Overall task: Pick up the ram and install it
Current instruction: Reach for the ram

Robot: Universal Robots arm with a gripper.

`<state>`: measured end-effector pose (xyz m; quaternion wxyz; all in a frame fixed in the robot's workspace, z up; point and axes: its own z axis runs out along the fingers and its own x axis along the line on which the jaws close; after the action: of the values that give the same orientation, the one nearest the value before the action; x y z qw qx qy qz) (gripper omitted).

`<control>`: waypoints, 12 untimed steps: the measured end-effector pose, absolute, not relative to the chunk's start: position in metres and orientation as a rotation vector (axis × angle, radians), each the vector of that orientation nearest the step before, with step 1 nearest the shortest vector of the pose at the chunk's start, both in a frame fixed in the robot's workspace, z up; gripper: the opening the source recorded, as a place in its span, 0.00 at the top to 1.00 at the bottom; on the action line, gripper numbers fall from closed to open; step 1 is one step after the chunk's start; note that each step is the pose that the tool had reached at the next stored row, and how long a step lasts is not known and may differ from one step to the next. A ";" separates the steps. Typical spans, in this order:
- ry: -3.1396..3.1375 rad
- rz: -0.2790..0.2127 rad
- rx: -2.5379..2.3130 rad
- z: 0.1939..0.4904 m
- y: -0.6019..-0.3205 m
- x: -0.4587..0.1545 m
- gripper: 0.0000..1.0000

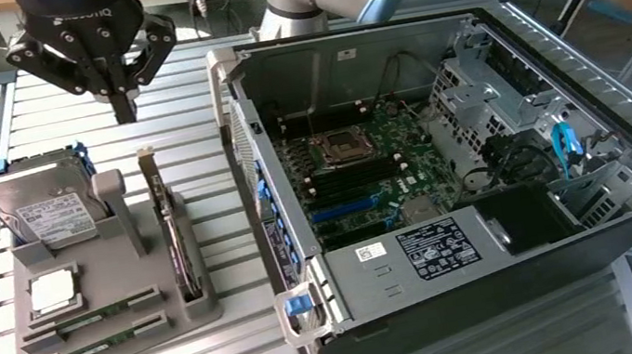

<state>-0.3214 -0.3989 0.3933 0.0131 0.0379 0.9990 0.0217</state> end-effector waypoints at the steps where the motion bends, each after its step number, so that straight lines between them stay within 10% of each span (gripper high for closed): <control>1: 3.112 0.067 0.118 0.393 -0.399 -0.322 0.89; 12: 3.112 0.068 0.118 0.393 -0.399 -0.329 0.89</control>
<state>-0.3291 -0.3989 0.3932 0.0132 0.0379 0.9990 0.0217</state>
